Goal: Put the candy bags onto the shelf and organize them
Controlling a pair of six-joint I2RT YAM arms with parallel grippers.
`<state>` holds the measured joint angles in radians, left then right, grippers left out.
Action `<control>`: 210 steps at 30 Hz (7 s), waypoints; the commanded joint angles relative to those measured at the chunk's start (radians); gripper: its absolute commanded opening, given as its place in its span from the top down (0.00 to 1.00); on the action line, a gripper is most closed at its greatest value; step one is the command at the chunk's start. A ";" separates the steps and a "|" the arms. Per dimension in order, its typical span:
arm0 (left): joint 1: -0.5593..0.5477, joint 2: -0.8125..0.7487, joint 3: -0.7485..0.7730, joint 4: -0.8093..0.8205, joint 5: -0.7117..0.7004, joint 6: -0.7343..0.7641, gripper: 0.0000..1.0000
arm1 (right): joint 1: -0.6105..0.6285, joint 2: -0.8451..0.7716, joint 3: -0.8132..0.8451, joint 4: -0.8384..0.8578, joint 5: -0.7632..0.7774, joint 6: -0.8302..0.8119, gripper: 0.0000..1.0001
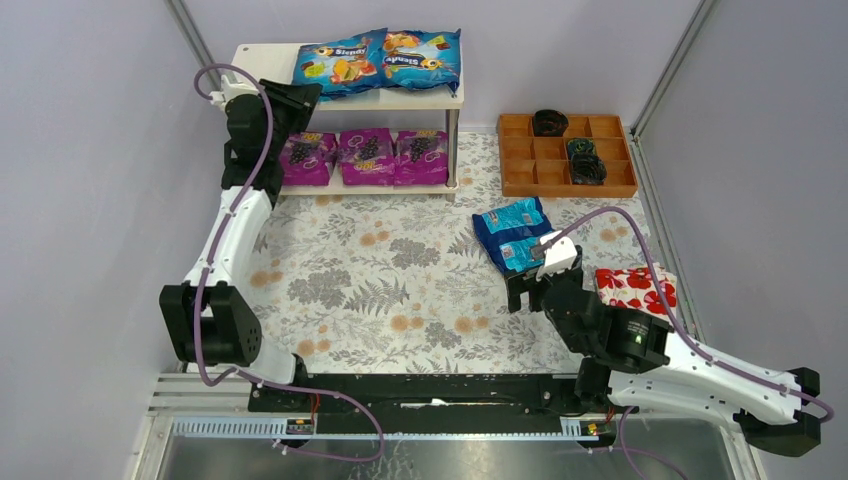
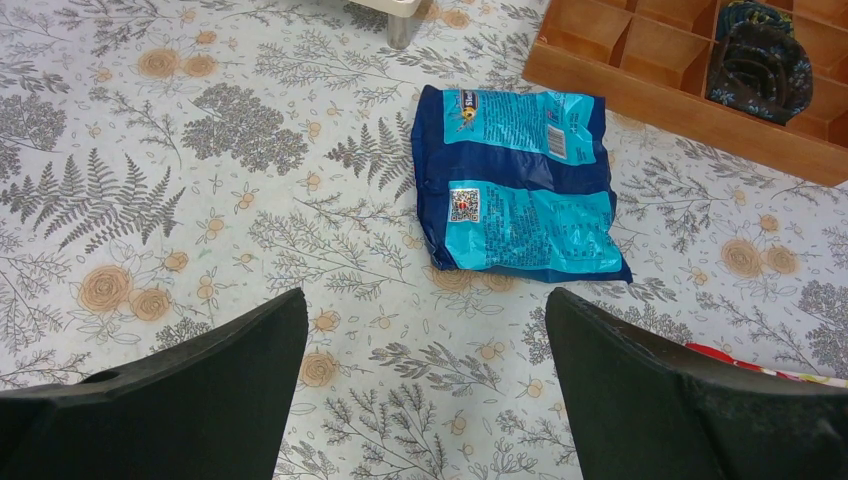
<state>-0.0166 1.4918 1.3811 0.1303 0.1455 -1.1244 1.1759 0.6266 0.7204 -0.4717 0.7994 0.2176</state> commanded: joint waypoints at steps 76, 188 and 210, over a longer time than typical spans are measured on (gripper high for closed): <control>-0.189 -0.263 -0.664 -0.154 0.478 0.487 0.01 | -0.560 1.071 0.341 0.299 -1.198 0.217 0.00; 0.009 -0.466 -0.803 -0.188 0.542 0.133 0.02 | -0.391 0.914 0.579 0.084 -1.299 -0.685 1.00; -0.181 -0.105 -0.991 0.360 0.750 -0.595 0.01 | -0.375 0.706 0.227 0.244 -1.421 -0.972 1.00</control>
<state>-0.1013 1.2659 0.3988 0.1608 0.8356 -1.5284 0.8051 1.3952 0.9546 -0.2794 -0.5667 -0.7002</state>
